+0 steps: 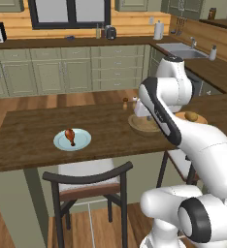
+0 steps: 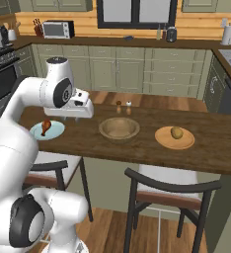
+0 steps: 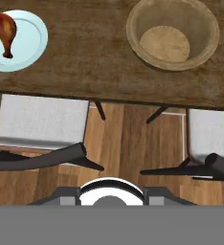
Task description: Pick the chicken drumstick and potato from their plates and place them in the bowl. Then put the bowl in the fridge.
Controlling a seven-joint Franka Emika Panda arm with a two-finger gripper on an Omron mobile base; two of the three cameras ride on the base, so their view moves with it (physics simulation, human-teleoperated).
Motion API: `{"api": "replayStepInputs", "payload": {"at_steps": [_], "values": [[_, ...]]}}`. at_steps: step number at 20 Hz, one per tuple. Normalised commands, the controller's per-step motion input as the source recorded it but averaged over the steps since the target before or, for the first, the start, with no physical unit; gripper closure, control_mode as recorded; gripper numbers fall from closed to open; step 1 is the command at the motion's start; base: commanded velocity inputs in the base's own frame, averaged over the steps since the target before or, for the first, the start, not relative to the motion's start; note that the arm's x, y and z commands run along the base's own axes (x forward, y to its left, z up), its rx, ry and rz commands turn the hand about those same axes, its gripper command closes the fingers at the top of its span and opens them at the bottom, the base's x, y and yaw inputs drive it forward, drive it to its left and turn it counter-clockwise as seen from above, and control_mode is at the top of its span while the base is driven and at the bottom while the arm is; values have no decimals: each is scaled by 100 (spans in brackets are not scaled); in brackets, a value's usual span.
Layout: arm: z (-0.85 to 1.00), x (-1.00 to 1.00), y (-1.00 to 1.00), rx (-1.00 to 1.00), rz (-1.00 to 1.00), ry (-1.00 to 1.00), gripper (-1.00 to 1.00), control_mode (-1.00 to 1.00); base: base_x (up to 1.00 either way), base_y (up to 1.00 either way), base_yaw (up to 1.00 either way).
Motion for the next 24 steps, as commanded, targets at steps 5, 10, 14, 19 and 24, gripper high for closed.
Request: {"api": "replayStepInputs", "payload": {"at_steps": [5, 10, 14, 19, 24], "values": [[-26, -42, -17, -2, -1, 12, -100, -100, 0, 0, 0], [-6, -13, -98, 0, -1, 9, -100, -100, 0, 0, 0], [-2, 46, -100, 0, 0, 8, -100, -100, 0, 0, 0], [-24, 91, -100, 0, 0, 11, -100, -100, 0, 0, 0], [-14, 76, -100, 1, 0, 3, -100, -100, 0, 0, 0]]}}
